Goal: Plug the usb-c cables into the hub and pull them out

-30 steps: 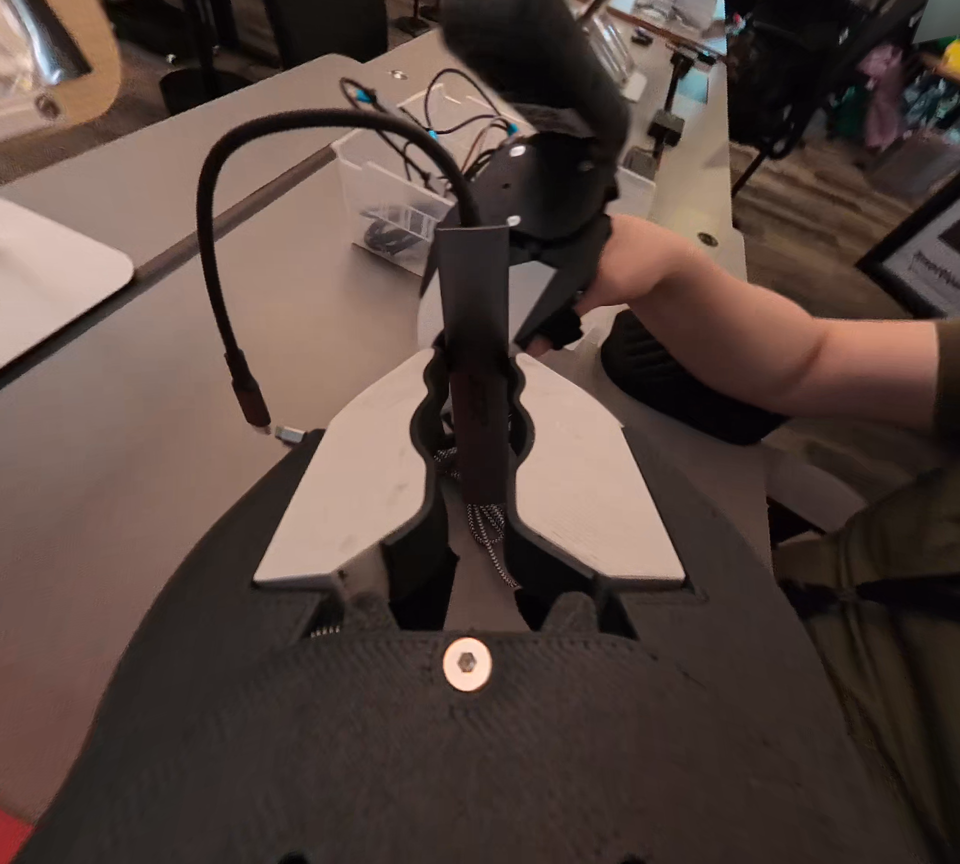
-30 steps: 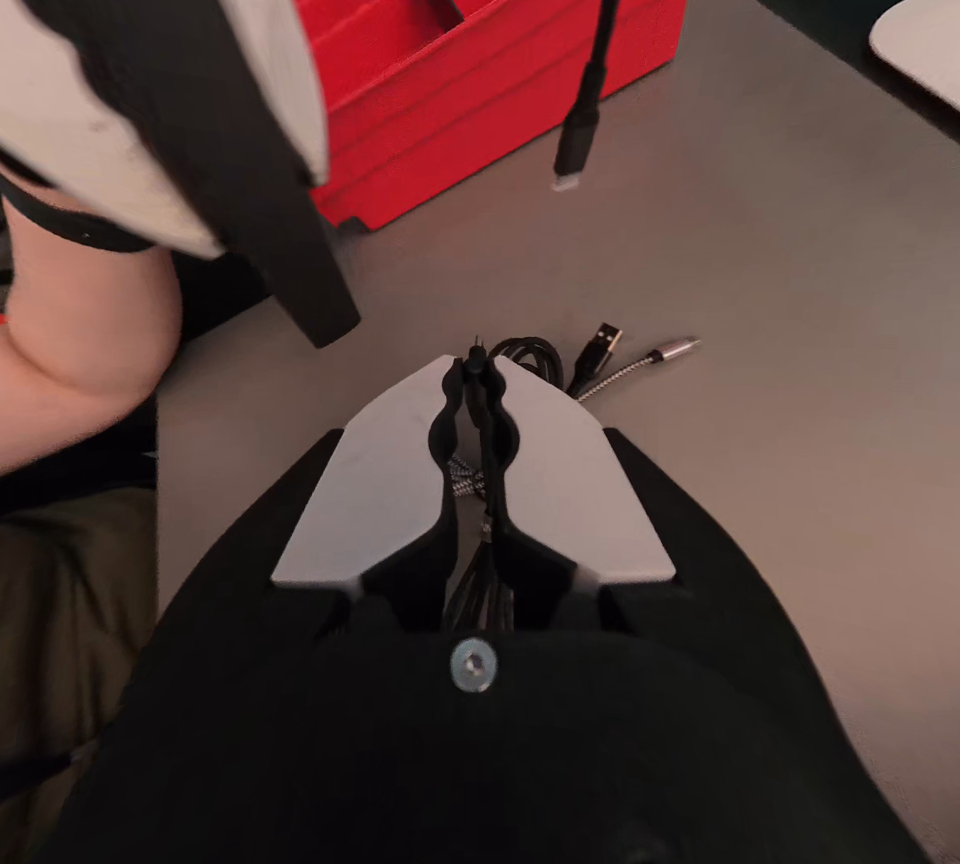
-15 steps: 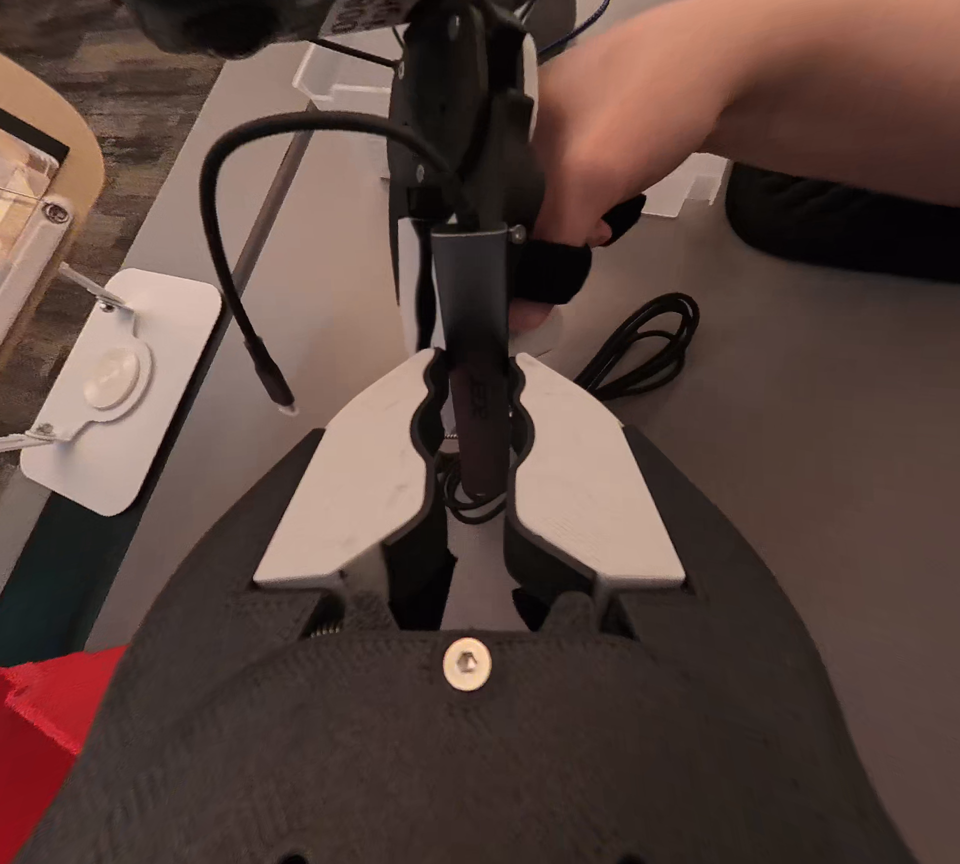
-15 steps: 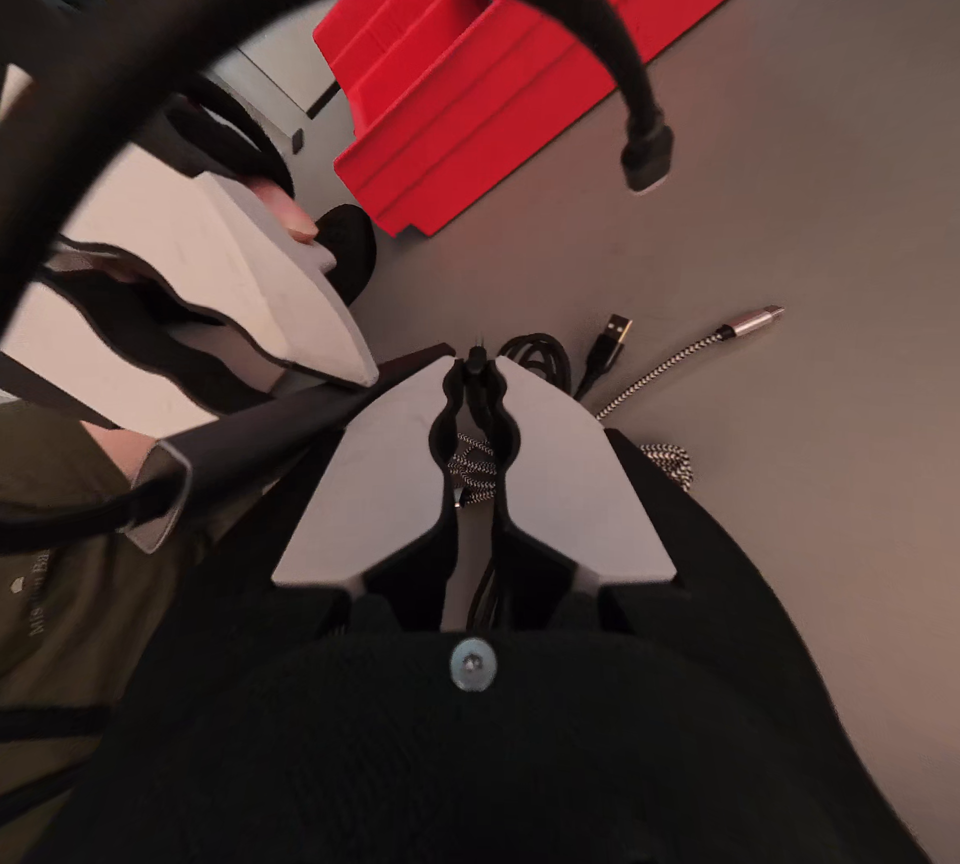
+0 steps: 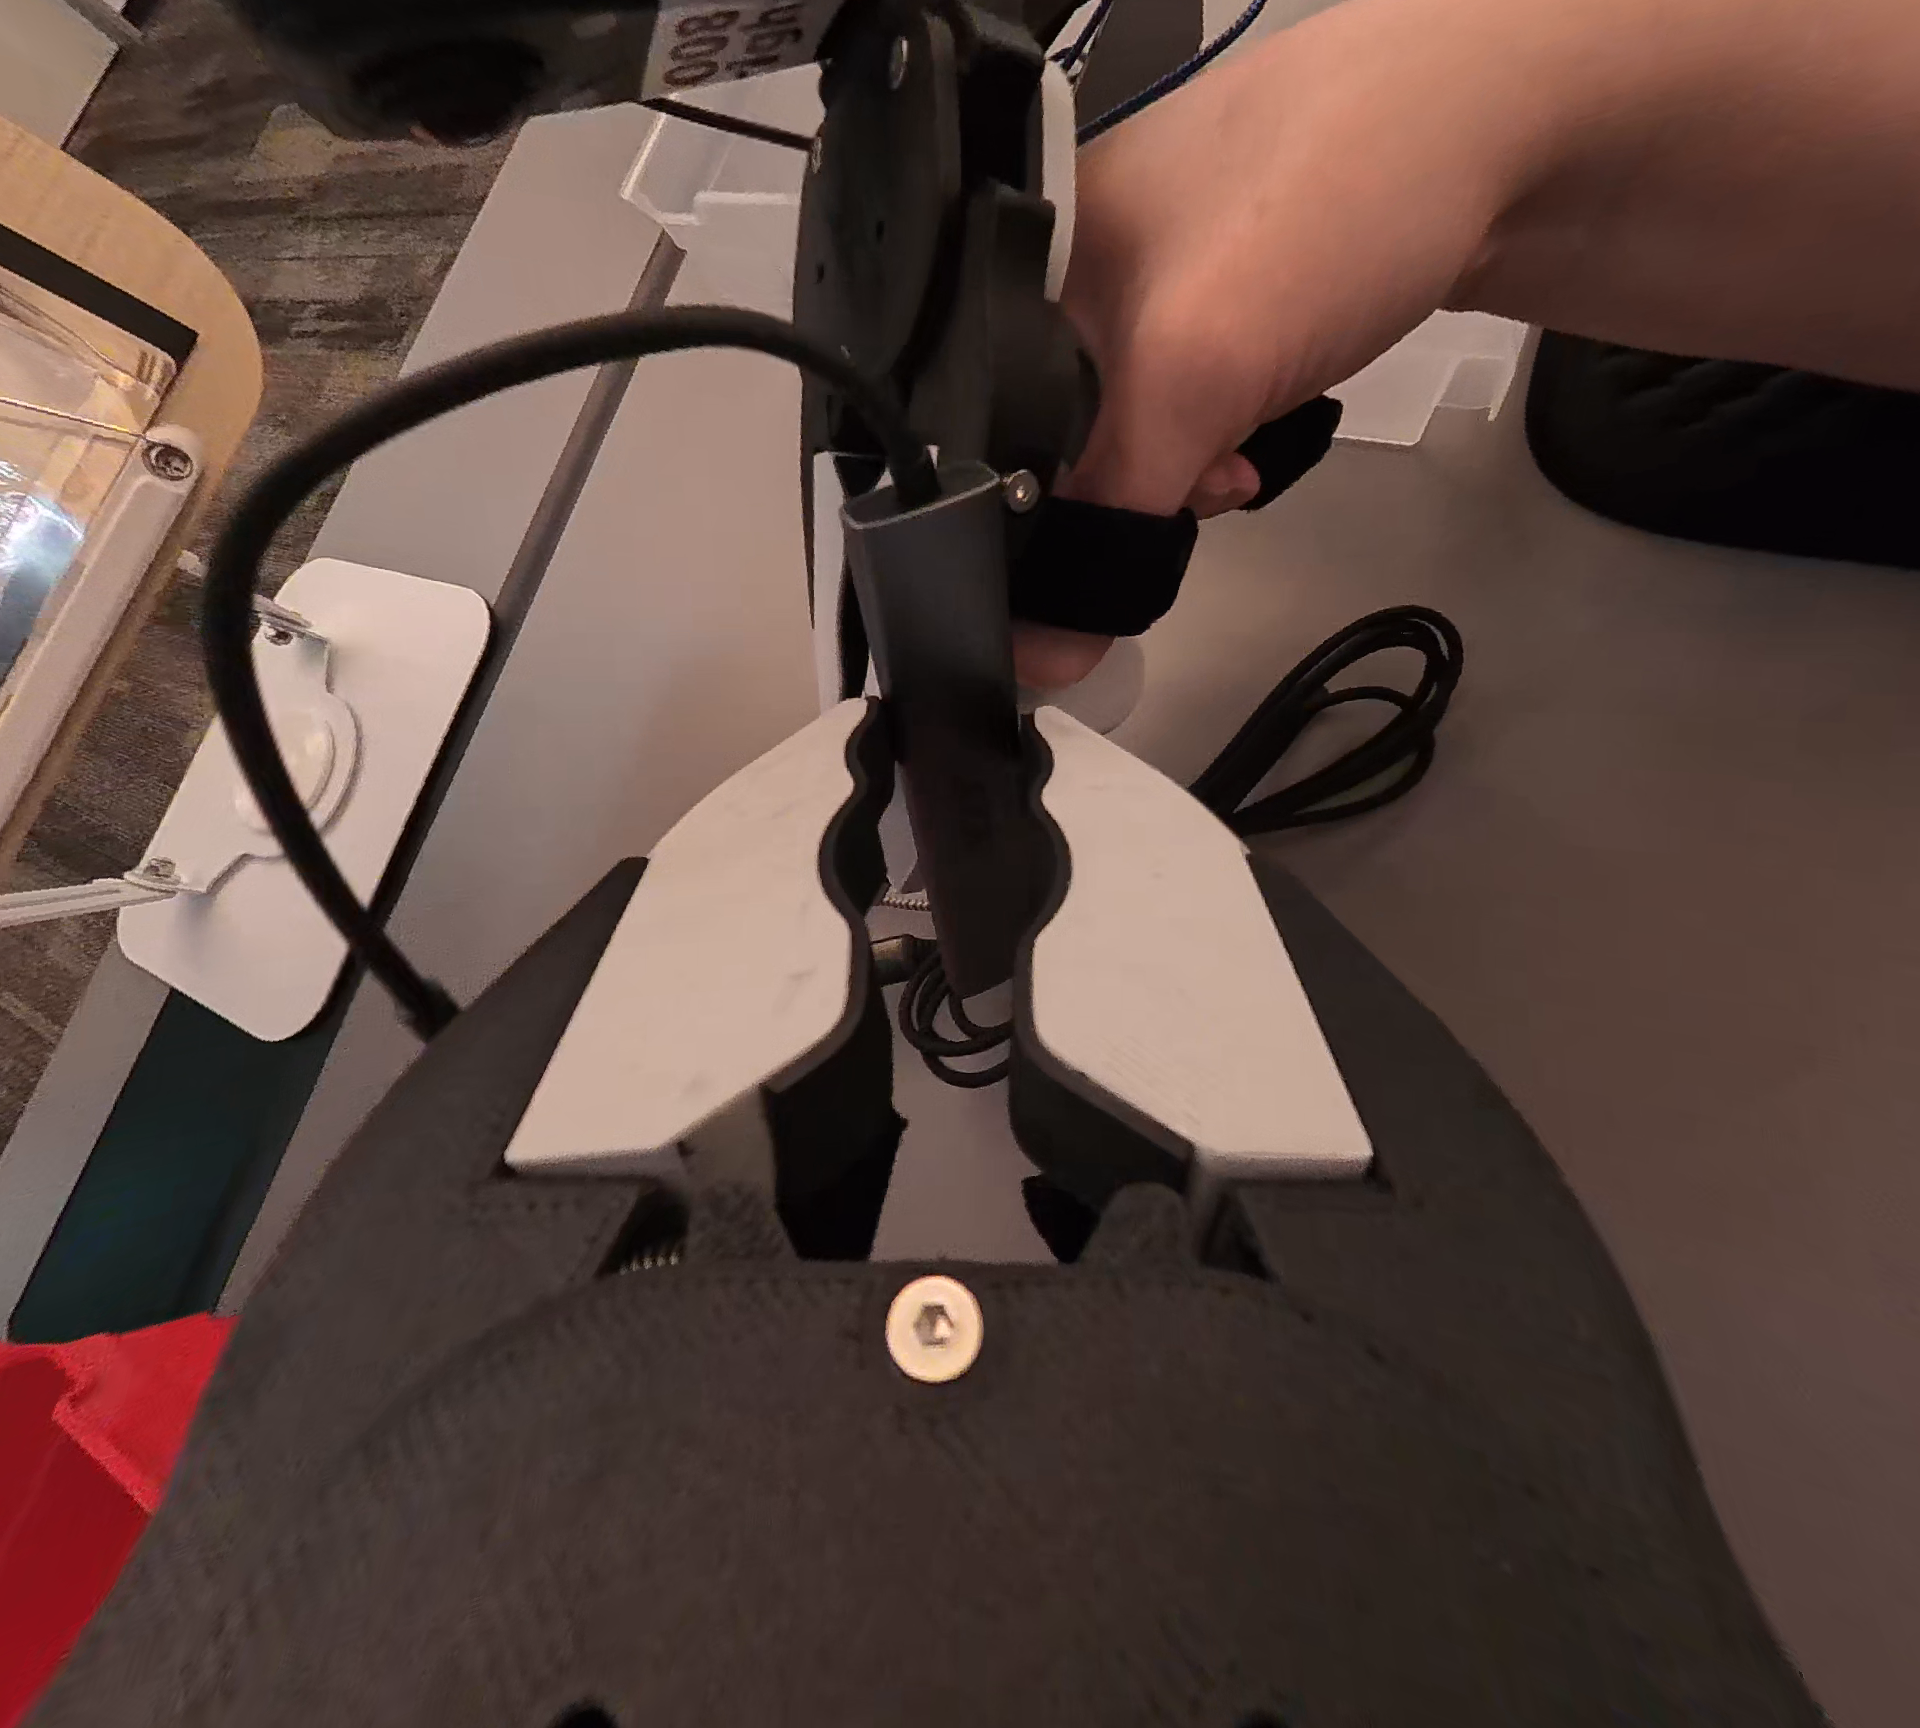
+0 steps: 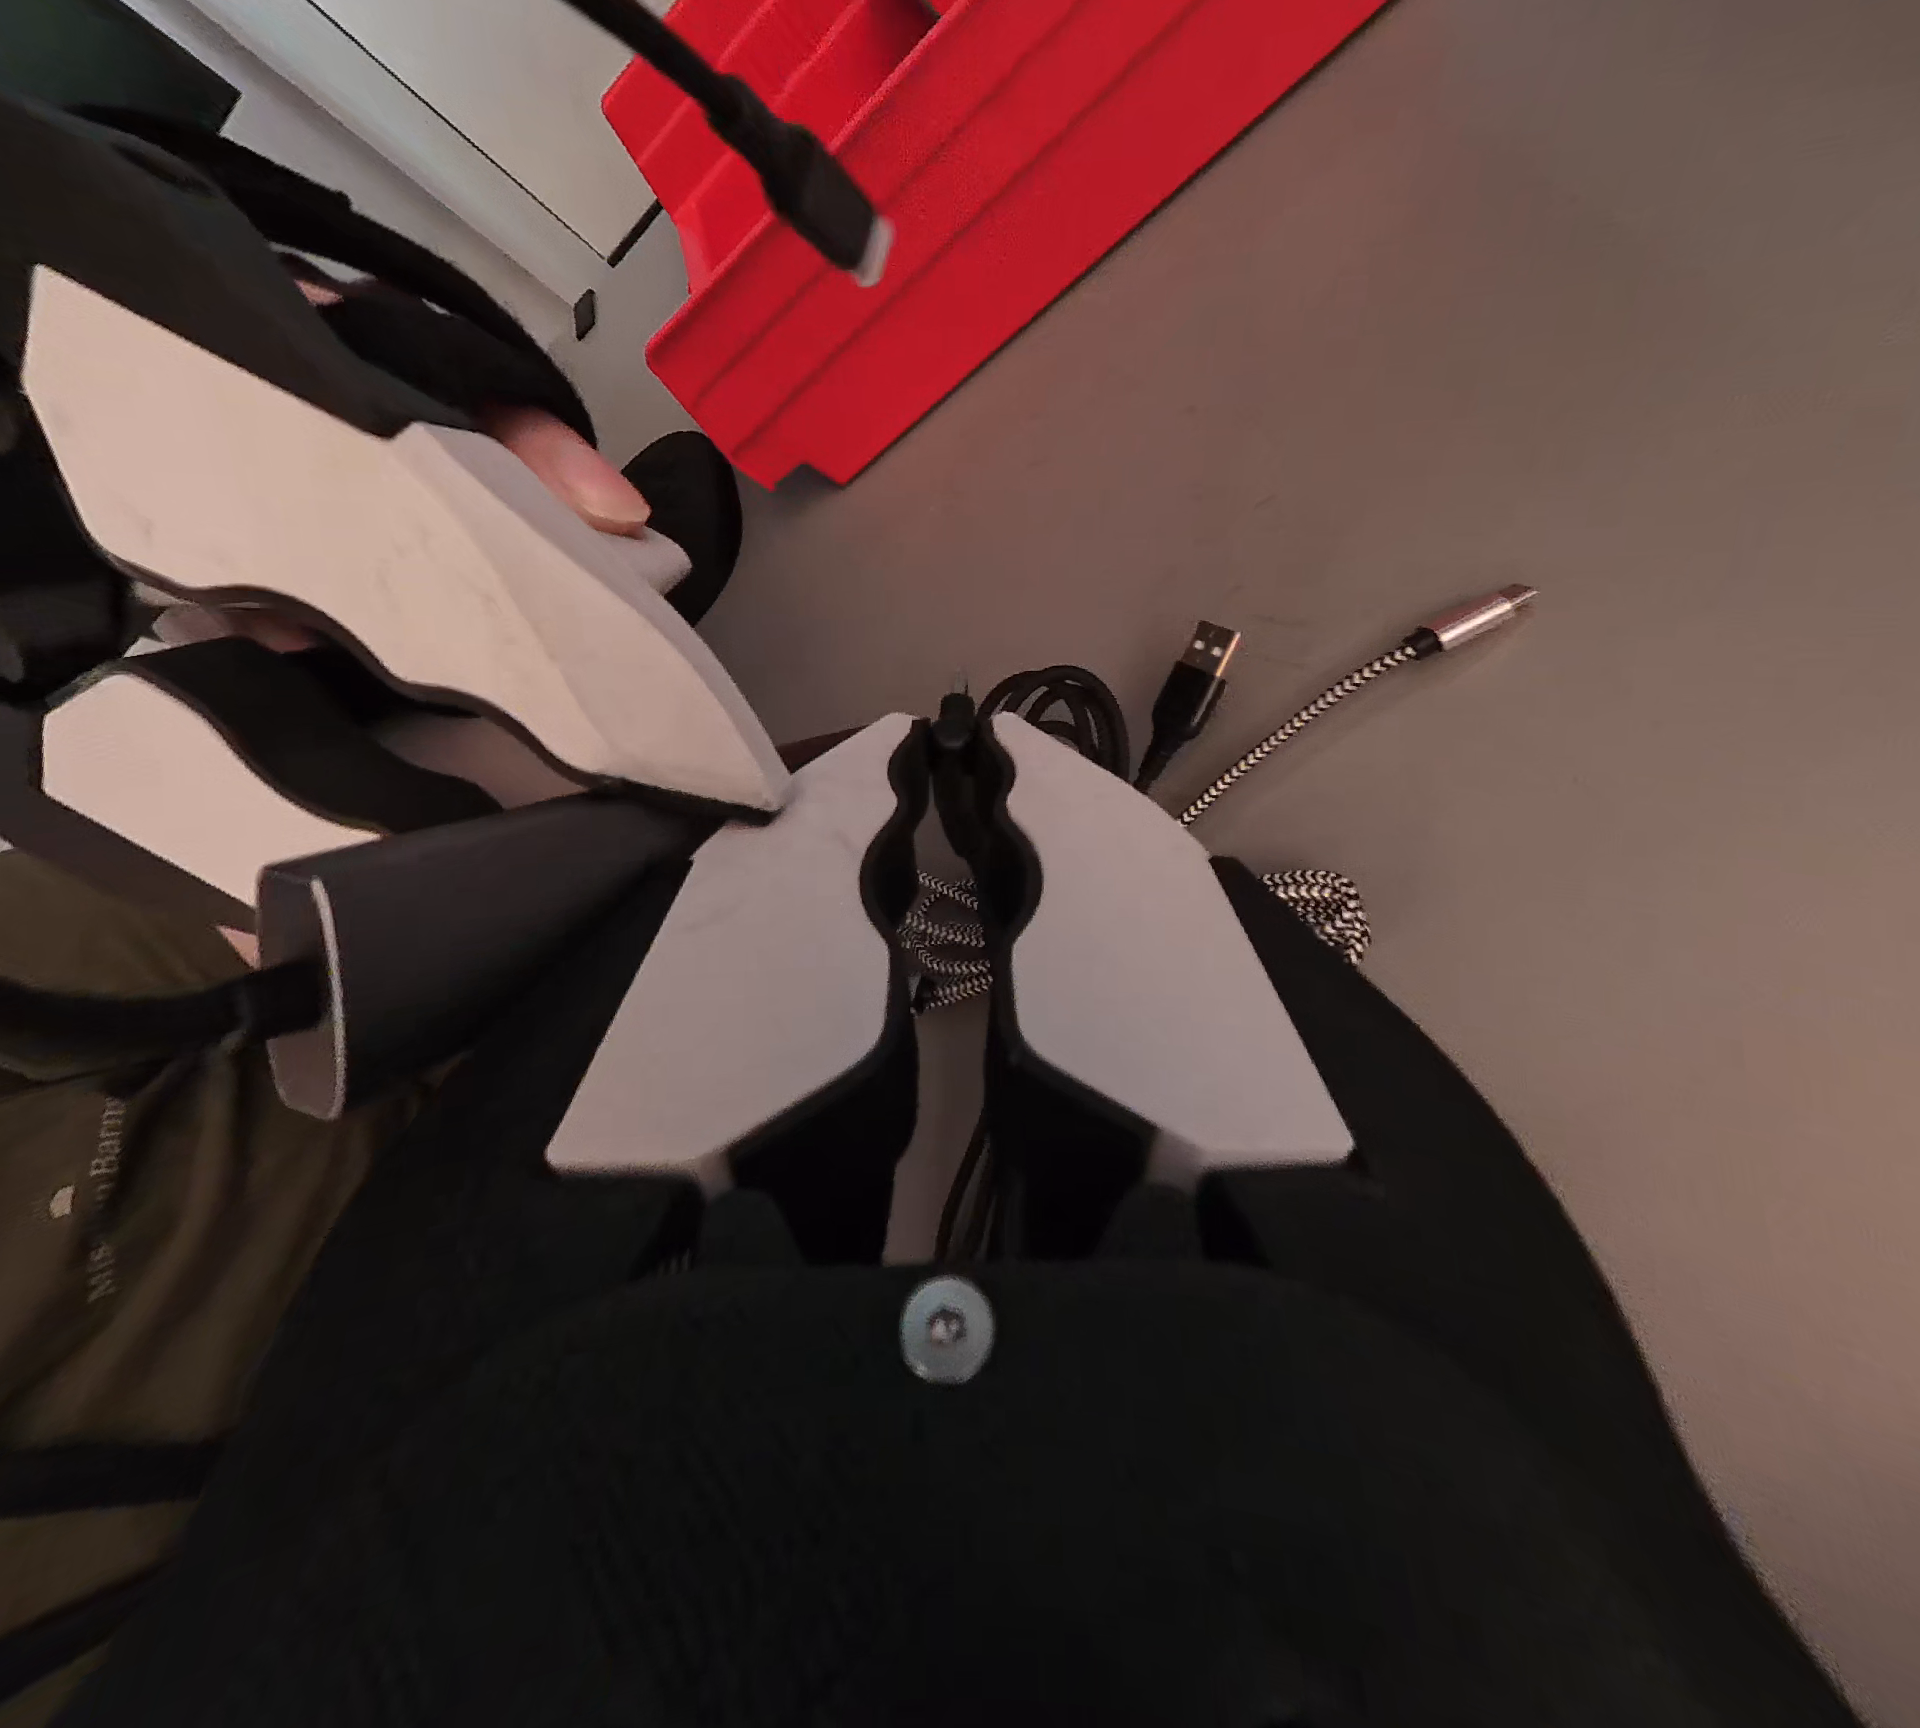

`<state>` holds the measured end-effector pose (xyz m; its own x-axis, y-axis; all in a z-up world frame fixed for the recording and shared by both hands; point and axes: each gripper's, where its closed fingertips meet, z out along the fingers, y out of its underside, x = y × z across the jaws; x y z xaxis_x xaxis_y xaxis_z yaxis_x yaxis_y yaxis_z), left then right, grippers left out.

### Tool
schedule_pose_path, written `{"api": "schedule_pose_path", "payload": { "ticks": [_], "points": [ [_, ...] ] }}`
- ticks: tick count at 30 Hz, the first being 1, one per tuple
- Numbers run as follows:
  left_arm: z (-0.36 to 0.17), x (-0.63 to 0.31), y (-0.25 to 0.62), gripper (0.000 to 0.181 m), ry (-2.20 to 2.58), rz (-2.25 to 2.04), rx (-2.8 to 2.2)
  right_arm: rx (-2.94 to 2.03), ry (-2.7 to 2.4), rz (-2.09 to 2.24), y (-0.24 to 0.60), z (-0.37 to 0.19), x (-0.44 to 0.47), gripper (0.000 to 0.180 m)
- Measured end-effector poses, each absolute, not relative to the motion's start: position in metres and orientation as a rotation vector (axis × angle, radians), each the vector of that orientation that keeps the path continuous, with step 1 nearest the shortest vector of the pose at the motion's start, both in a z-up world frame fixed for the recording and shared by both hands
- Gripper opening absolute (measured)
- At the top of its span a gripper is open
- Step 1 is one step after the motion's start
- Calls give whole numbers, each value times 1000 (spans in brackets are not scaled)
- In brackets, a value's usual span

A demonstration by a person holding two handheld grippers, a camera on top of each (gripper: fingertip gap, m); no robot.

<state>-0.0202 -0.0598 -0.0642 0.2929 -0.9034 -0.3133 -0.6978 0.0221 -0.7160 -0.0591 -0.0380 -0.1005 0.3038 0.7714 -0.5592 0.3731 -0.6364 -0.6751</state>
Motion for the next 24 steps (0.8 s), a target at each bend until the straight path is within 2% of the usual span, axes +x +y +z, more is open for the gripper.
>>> {"api": "schedule_pose_path", "payload": {
  "ticks": [6, 14, 19, 24],
  "points": [
    [-52, -19, -57, 22, 1401, -364, -1704, -2127, -989, 1248, -32, -94, -58, 8],
    [5, -46, -54, 22, 1078, -871, -1665, -2052, -974, 1138, -19, -81, -47, 8],
    [43, -82, -49, 22, 876, -1058, -1584, -1812, -1075, 1054, -26, -46, -50, 8],
    [57, -114, -33, 22, 666, -1045, -1580, -1614, -1092, 969, -40, -12, -63, 7]
  ]
}}
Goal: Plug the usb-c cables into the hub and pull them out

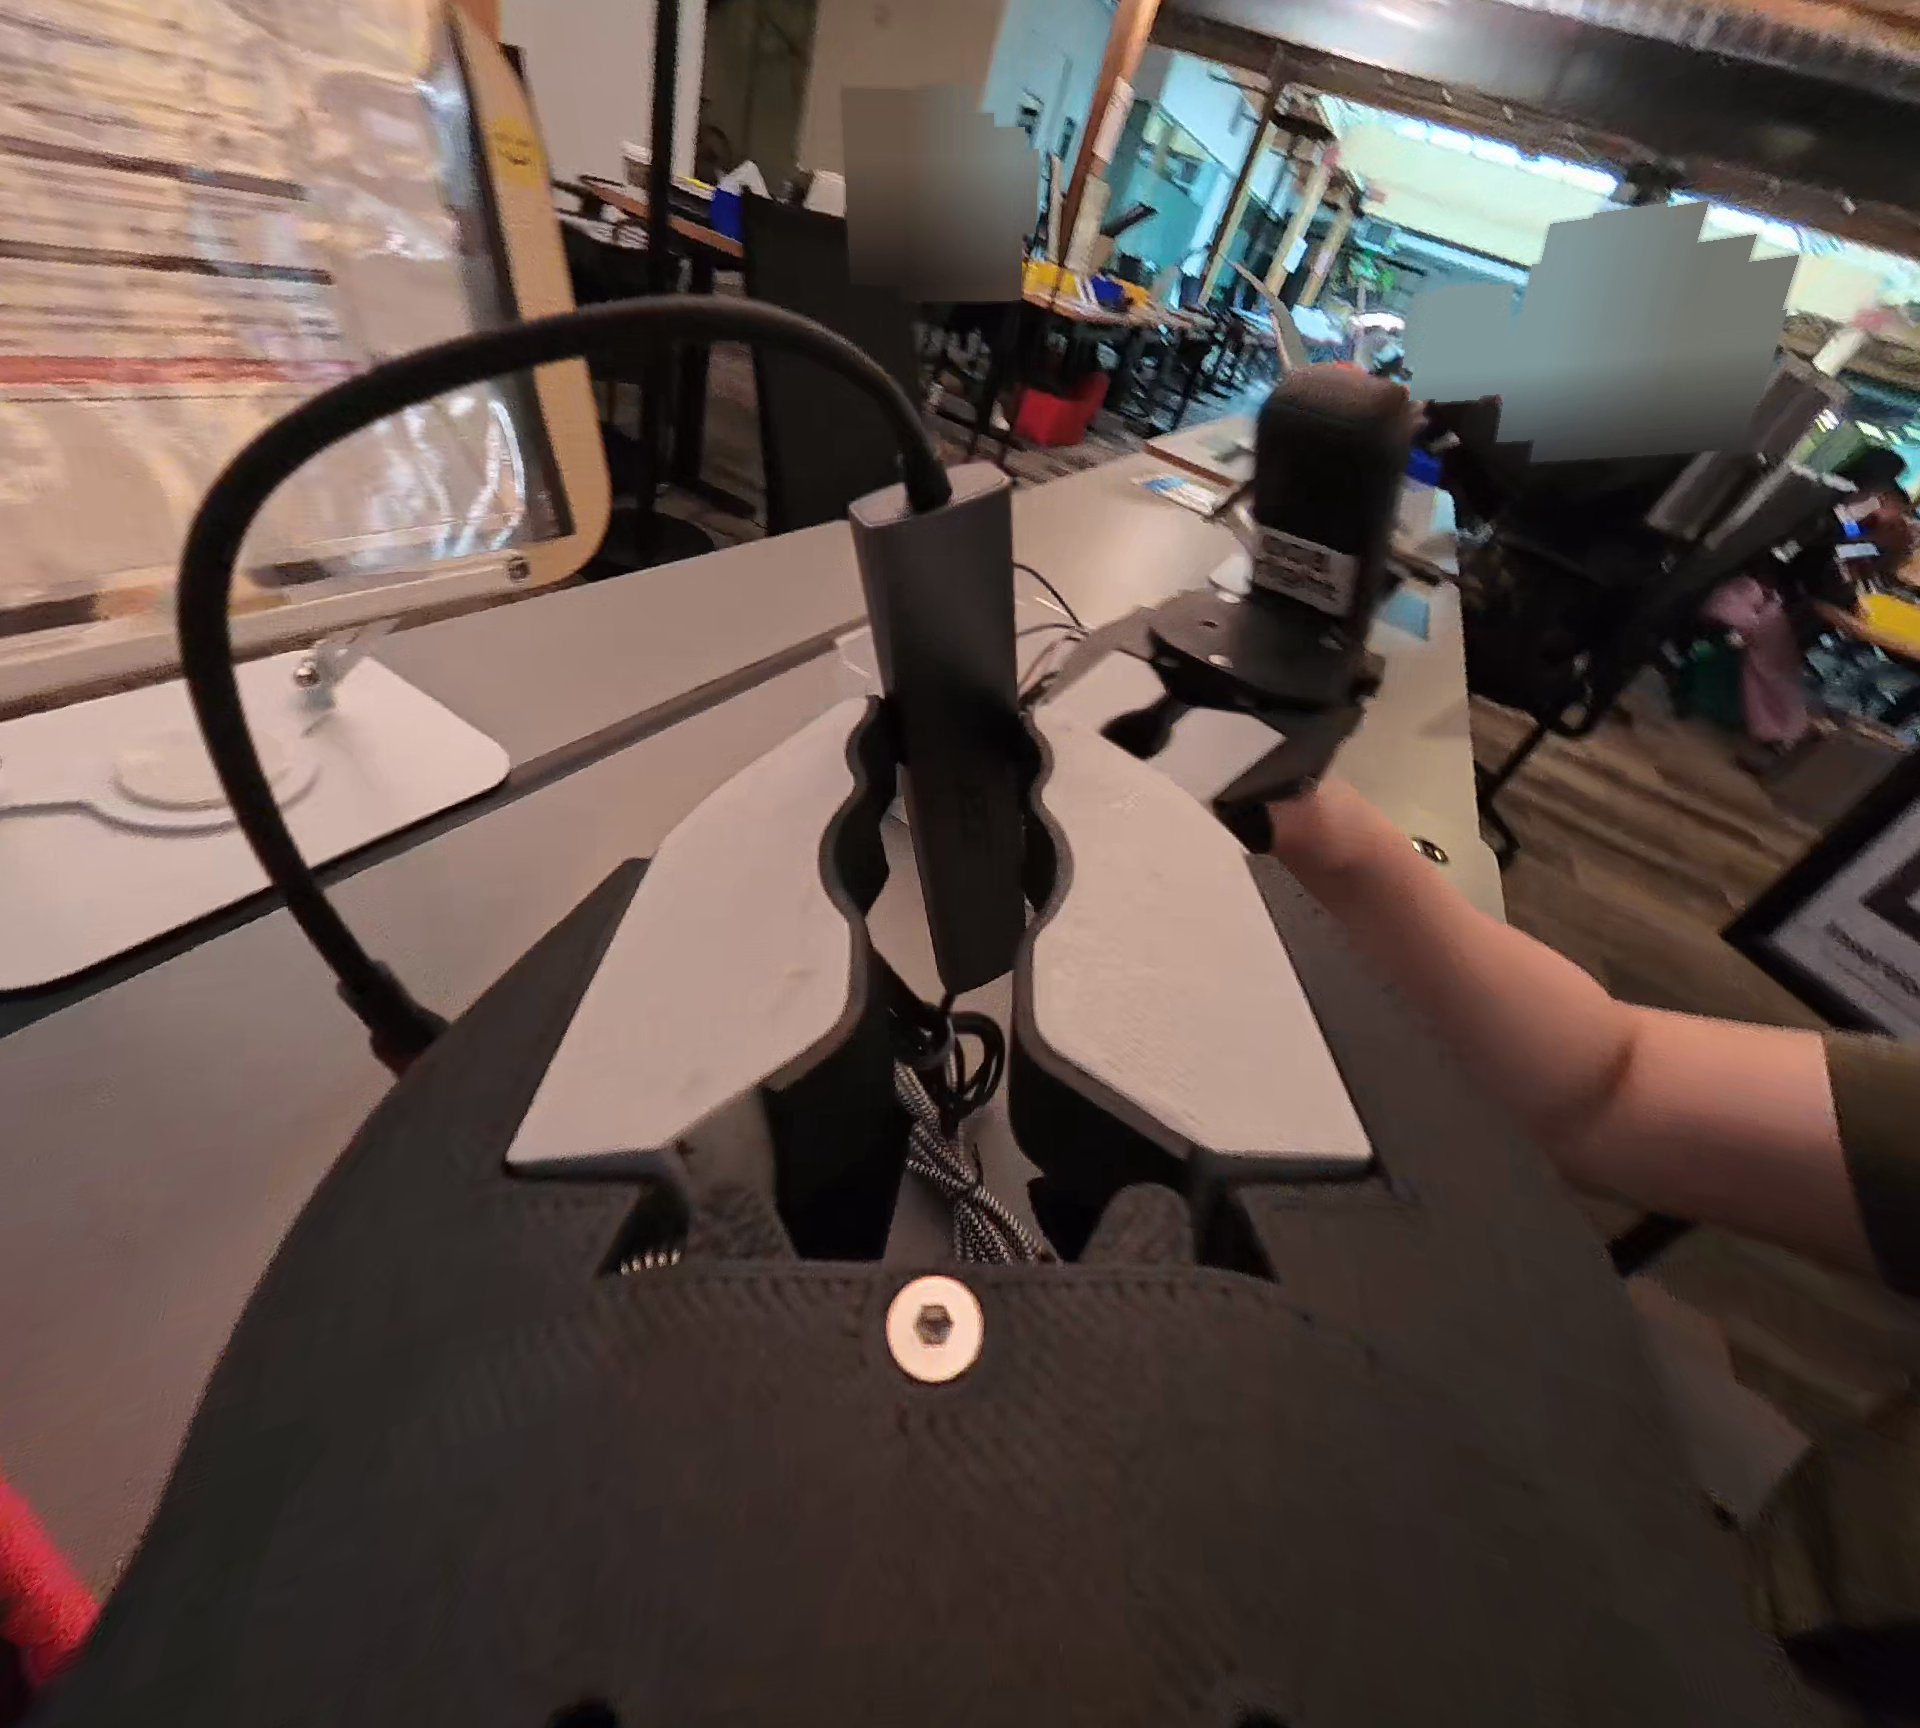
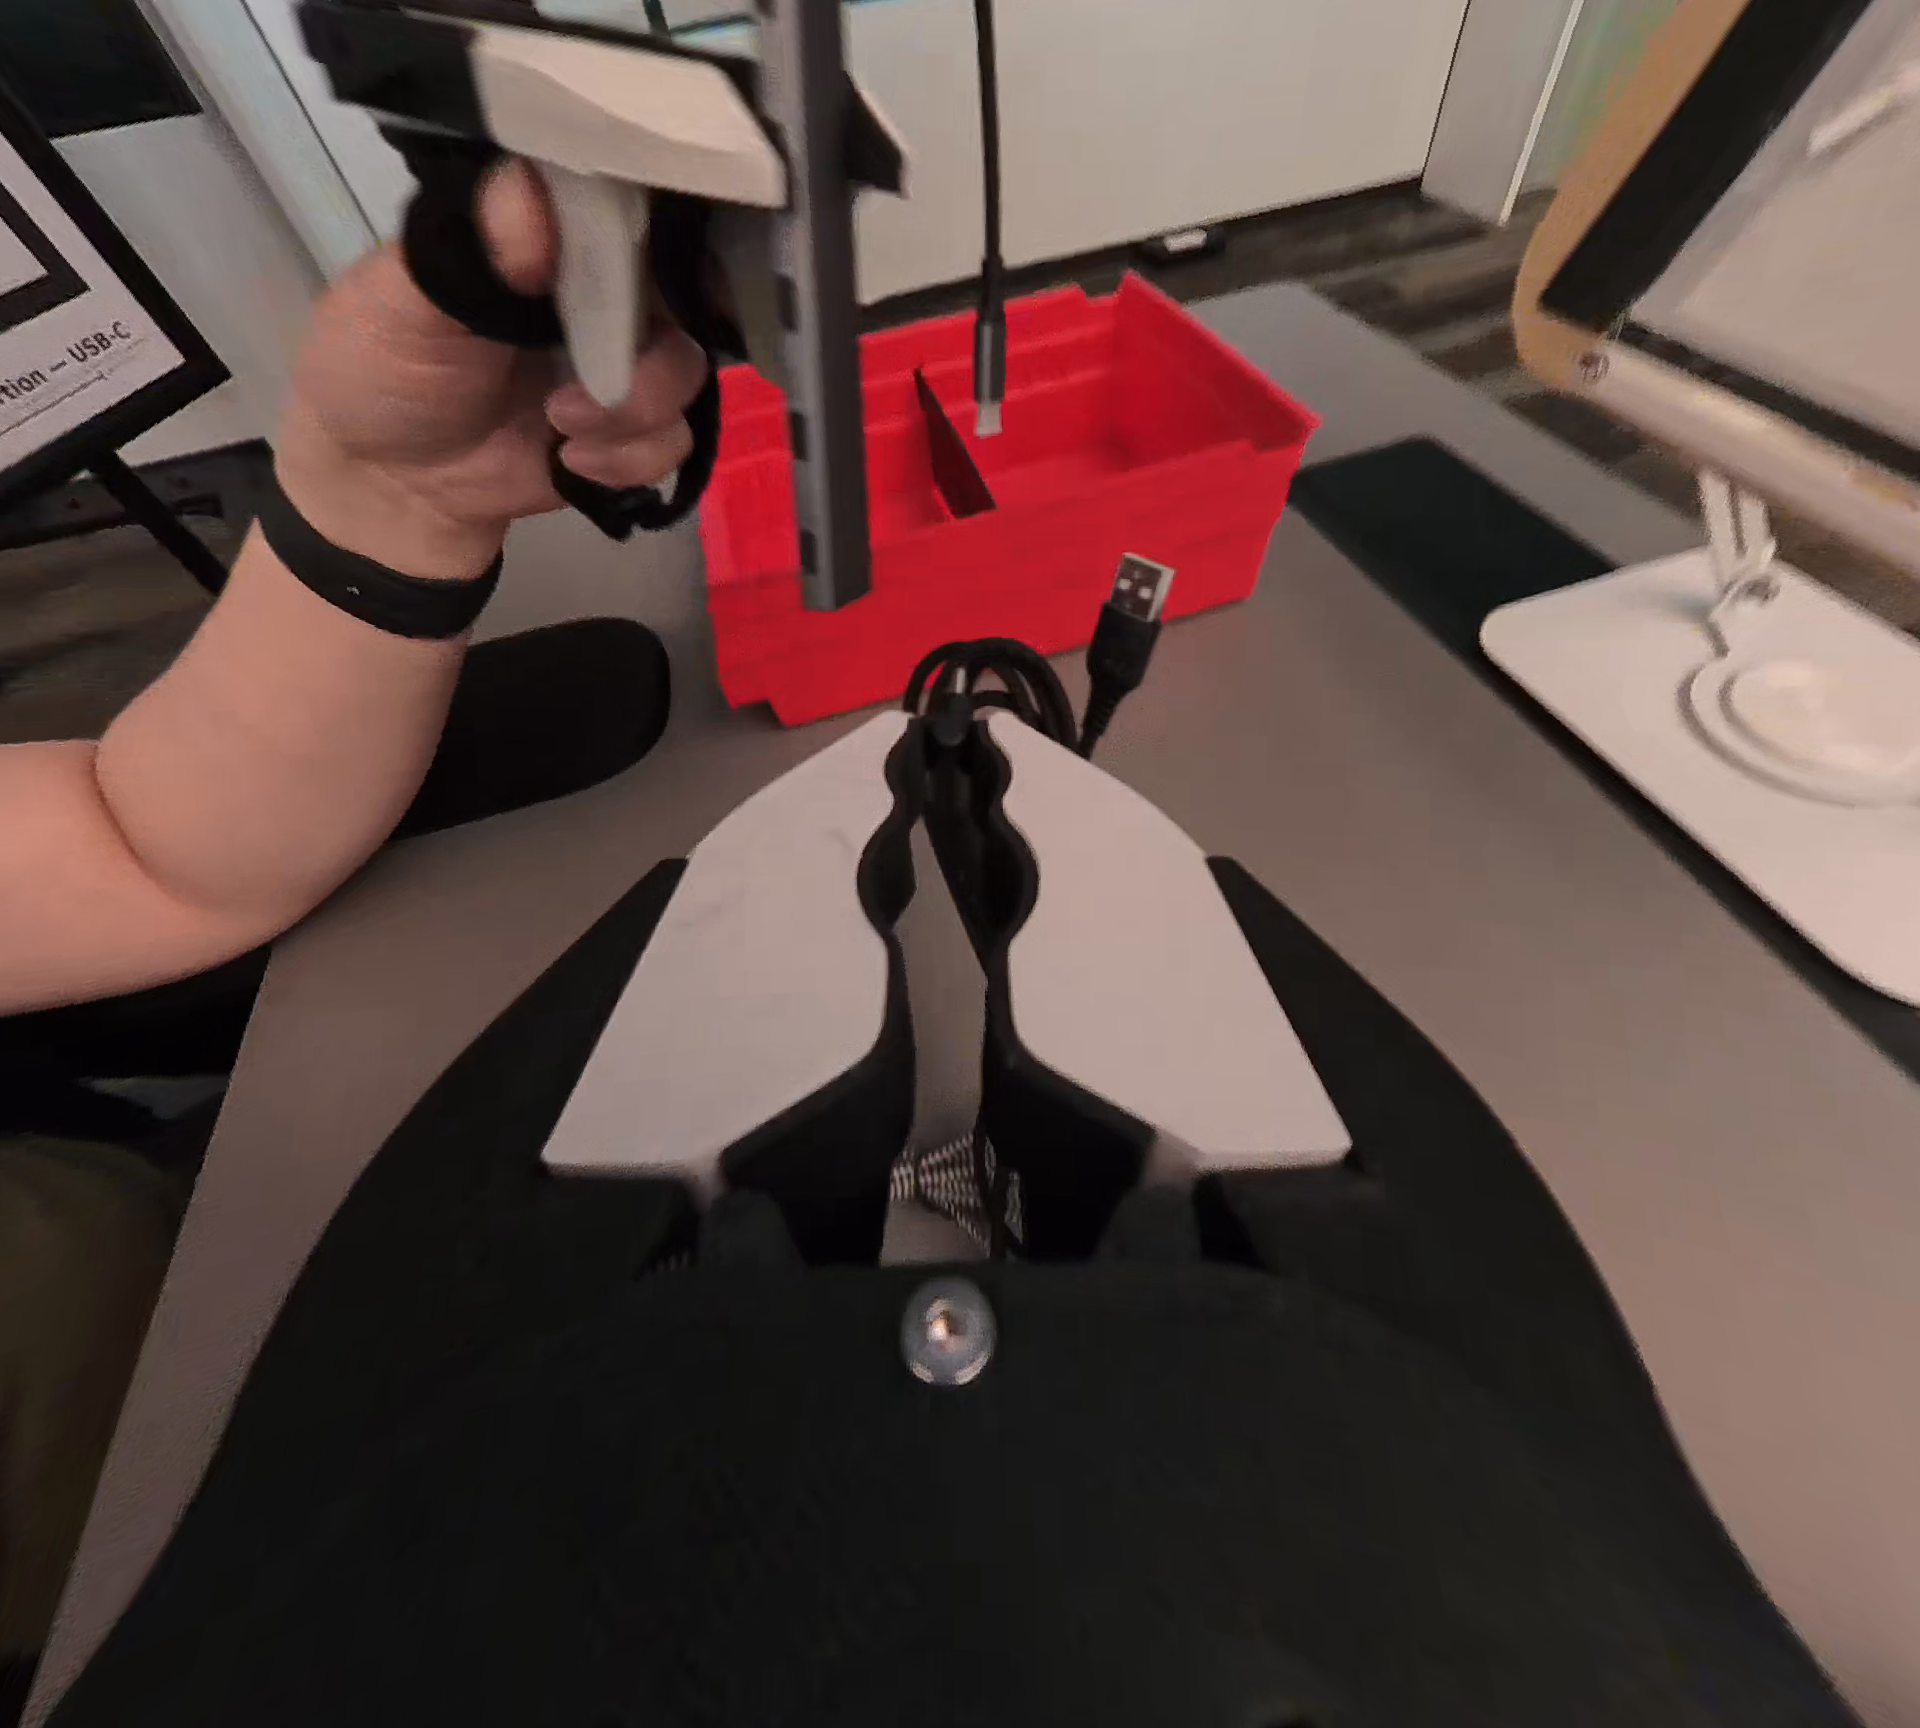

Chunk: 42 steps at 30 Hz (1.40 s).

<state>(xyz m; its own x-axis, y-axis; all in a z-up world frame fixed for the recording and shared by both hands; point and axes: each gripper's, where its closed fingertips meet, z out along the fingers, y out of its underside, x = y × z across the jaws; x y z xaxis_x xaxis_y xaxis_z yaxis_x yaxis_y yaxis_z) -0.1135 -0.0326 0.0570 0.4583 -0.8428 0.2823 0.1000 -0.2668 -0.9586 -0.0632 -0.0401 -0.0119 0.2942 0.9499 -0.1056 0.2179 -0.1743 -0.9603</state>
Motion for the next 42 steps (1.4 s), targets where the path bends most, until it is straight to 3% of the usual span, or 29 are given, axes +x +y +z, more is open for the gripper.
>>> {"api": "schedule_pose_path", "payload": {
  "ticks": [10, 42],
  "points": [
    [50, -104, -26, 22, 604, -996, -1626, -1559, -1047, 767, -45, -6, -82, 8],
    [39, -86, -29, 22, 745, -726, -1661, -1734, -1035, 943, -50, -23, -85, 8]
  ]
}}
